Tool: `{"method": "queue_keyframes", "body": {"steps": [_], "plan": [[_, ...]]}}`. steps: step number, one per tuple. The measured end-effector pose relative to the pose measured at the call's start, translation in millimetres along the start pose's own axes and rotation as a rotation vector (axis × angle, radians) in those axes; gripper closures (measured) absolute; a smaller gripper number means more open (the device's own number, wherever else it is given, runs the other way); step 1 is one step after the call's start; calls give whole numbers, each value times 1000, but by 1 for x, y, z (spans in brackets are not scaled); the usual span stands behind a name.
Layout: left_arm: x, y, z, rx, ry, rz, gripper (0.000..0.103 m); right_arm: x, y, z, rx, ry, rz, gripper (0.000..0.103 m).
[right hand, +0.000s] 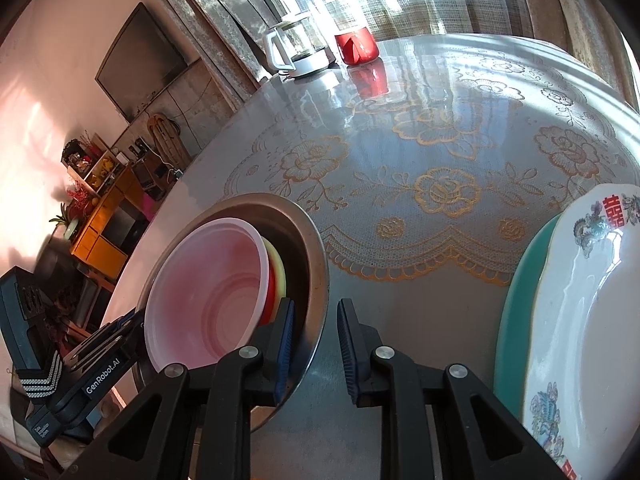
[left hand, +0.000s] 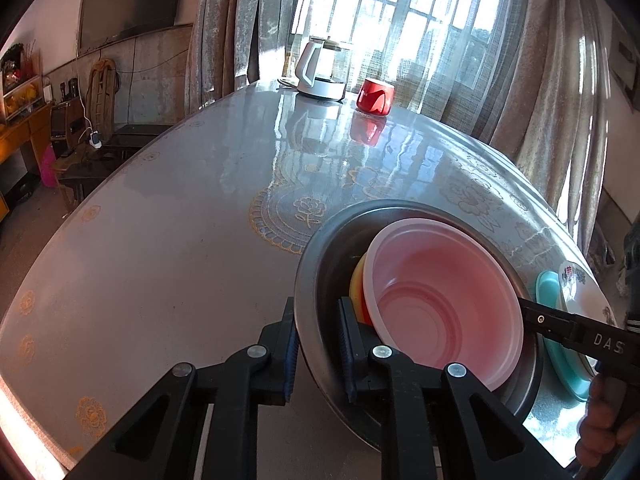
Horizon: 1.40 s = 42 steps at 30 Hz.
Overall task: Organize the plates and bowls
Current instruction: 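Move the left tool to the steel bowl rim and grasp it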
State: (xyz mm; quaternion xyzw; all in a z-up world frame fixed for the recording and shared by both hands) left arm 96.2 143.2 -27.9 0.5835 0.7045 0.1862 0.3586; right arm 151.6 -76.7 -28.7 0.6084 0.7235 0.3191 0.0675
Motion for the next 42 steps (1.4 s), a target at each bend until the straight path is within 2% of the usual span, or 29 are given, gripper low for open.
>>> {"method": "queue_keyframes", "body": {"steps": [5,11,19,26,36,42], "plan": [[0,-5,-5,5,-6,-13,86,2,-4,-5,3,6,-1,84],[-2,-9,-10,9,-28,-32,86,-1,-8,-8,4,5,6,84],[-4,-11,-11,11,-43,-29,86,-7,-12,-10,3,13,33,77],[-4,-18,-20,11,-70,-54,86,-6,-17,-21,-19,44,29,85],[-13,-20,-35,0,-82,-40,86,-13,-26,-29,-10,64,47,85],[-21,-21,-40,-6,-93,-21,86,-20,-28,-40,-34,84,62,85]]}}
Point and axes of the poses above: each gripper's, at about its wrist camera, not at the fingertips, and z roughly the way its jaws point, x to its left, y to its top, the point moved 1 cm from there along z, roughly the way its jaws point, and after that the axes turned 8 degrees about -y, right-handed, at the moved point
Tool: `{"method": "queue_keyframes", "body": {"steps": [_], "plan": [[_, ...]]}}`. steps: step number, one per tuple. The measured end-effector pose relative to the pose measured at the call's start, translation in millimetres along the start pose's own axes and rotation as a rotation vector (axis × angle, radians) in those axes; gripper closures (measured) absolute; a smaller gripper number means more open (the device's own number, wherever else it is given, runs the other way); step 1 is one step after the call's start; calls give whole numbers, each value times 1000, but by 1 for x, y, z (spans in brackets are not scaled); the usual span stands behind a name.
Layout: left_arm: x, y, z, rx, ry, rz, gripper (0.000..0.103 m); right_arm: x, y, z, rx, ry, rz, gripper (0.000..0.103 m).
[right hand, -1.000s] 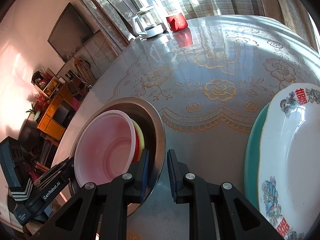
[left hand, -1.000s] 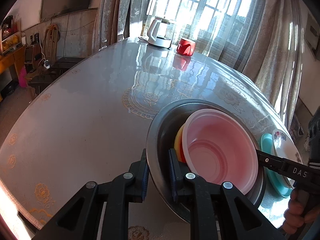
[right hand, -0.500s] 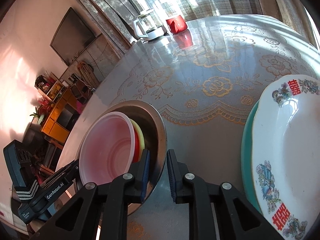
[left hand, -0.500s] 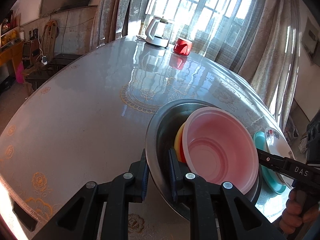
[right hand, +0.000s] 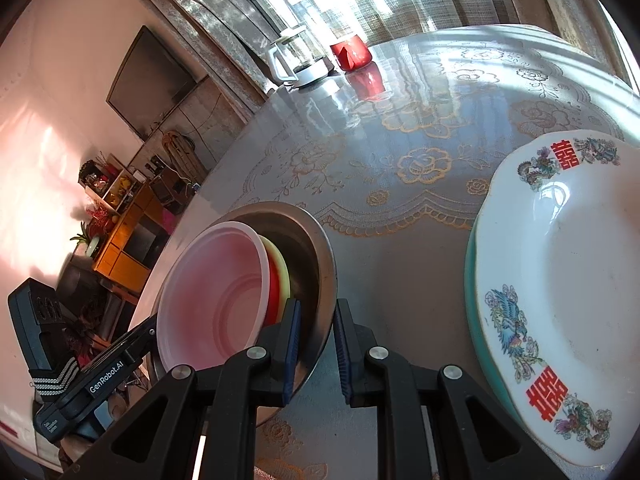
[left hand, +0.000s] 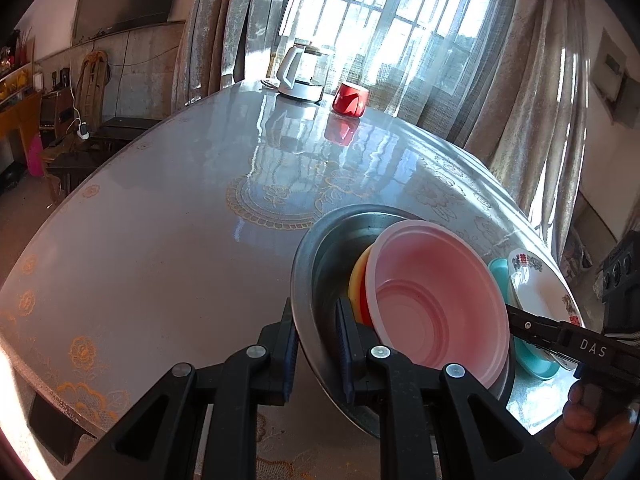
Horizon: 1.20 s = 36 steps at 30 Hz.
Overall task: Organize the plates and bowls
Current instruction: 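Move the left tool to the steel bowl rim and grasp it, then lift the steel bowl with nested bowls and lower it onto the plate stack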
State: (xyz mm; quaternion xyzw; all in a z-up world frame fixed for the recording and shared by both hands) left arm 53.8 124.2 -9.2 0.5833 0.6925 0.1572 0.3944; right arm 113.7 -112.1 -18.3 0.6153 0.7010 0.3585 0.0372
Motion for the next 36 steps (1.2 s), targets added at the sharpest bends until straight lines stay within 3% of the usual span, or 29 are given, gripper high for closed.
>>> {"method": "queue_keyframes", "body": {"steps": [25,36], "plan": [[-60,12,-6,-15,-95,118,86,-35,2,-64,-143,71,72,85],[-101,17,4,11,-159,192,84,-63,-1,-93,-206,35,126,82]]}}
Point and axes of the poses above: each gripper's, at about its wrist camera, not at the fingertips, and z roughly the way its jaws point, x to its left, y to its top, the point moved 1 cm from there along z, roughly the way its jaws point, and after that the axes turned 8 degrees about -y, right-handed, at the moved point
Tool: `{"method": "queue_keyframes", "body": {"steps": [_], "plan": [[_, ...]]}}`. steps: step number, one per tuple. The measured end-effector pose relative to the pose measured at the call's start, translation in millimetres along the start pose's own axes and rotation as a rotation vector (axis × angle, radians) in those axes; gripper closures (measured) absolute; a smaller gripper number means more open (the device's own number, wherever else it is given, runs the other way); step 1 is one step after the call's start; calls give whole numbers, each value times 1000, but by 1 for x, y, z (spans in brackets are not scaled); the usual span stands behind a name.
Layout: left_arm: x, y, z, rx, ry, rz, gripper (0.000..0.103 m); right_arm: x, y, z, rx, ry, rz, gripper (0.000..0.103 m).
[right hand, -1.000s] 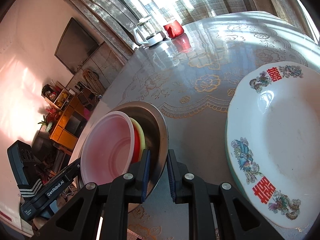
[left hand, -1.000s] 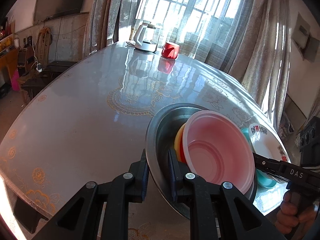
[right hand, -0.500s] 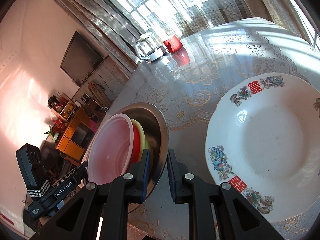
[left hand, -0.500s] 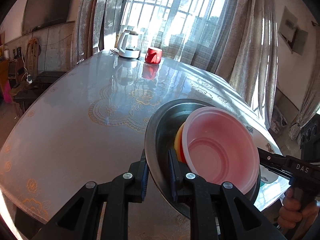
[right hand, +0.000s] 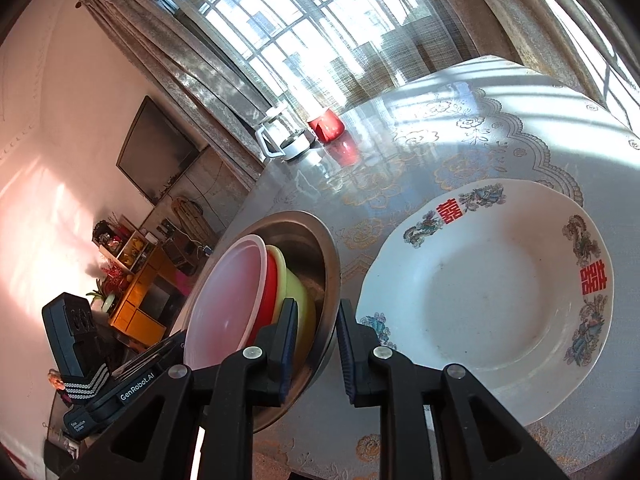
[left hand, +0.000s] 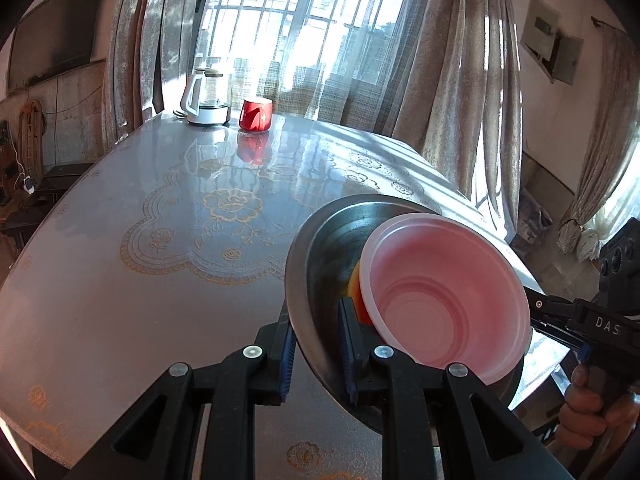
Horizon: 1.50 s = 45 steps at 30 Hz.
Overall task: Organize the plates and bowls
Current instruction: 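Lift the steel bowl with nested bowls and lower it onto the plate stack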
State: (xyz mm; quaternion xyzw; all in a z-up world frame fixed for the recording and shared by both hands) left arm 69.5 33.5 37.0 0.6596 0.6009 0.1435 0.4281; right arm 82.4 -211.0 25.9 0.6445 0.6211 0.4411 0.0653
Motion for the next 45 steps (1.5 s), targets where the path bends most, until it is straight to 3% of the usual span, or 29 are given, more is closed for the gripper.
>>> {"method": "queue_keyframes", "body": {"steps": [16,29,45], "plan": [[-58,18,40,55,-85,100,83,-51,9,-41,-91,-87,97,82],[-89,22,65,101,-113,158,83,-78,12,-60,-139,-120,152,82],[-104,31,93,146,-152,149,83,-99,20,-65,-162,-157,191,82]]}}
Point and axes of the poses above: each gripper's, at about its wrist camera, not at the fingertips, and z roughly the way its jaws point, x to its left, y to its top, the point moved 1 cm from there along z, roughly the way its jaws point, and after that the axes turned 8 degrees about -y, right-handed, at the moved point
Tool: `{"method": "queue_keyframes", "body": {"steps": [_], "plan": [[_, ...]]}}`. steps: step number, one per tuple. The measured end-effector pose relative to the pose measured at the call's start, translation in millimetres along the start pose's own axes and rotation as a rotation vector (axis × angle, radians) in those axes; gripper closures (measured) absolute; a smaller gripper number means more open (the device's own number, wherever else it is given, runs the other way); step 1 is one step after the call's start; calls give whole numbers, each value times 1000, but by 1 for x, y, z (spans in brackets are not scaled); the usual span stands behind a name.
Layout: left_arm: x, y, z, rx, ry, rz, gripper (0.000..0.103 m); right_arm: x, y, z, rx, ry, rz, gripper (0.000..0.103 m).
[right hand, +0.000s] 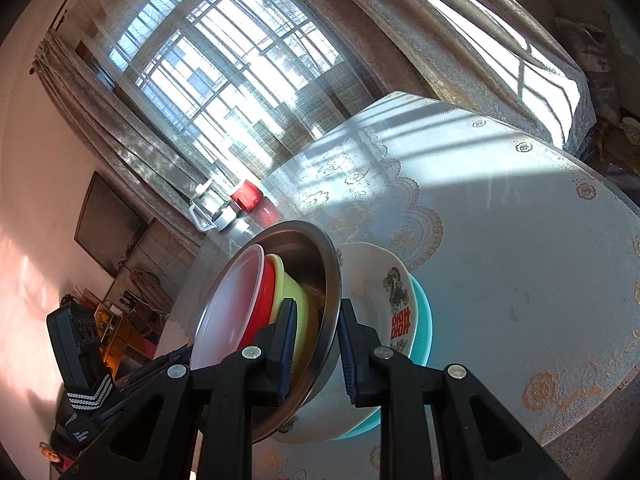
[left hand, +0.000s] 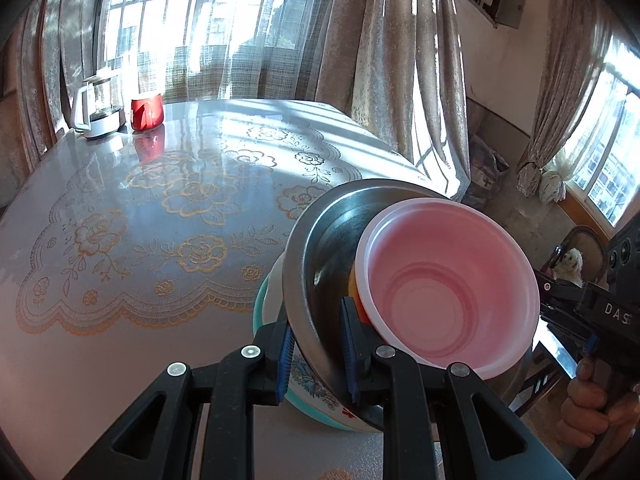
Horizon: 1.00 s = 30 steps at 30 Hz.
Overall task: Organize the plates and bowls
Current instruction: 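Lift the steel bowl with nested bowls and lower it onto the plate stack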
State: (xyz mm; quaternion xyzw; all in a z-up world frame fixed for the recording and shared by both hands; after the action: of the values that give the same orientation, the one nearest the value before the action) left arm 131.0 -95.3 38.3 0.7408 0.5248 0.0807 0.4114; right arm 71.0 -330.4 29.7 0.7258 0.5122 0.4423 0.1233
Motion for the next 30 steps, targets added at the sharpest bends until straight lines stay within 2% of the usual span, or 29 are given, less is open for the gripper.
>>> {"method": "queue_keyframes", "body": {"steps": [5,12,15,24,30], "plan": [[2,1,8,14,-1,-14,83,-3,3,4,-1,-15,5,82],[8,-6,22,55,36,-9,83,-8,-6,28,52,-71,-6,82],[9,-9,24,51,28,-15,82,-16,-10,37,69,-92,2,83],[10,-11,30,66,29,-38,81,-21,-9,39,72,-89,13,83],[10,-11,23,66,5,-49,80,-26,-10,34,76,-78,42,76]]}}
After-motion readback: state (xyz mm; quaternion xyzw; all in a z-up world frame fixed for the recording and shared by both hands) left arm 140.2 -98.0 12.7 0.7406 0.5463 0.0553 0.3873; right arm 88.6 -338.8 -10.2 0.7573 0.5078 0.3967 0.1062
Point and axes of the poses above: each gripper's, at about its wrist camera, not at the fingertips, and z roughly the way its jaws point, x to its left, y to its top, the point moved 1 cm from there along z, roughly the way its jaws point, and after that the axes turned 8 degrees about -y, right-handed, at the moved point
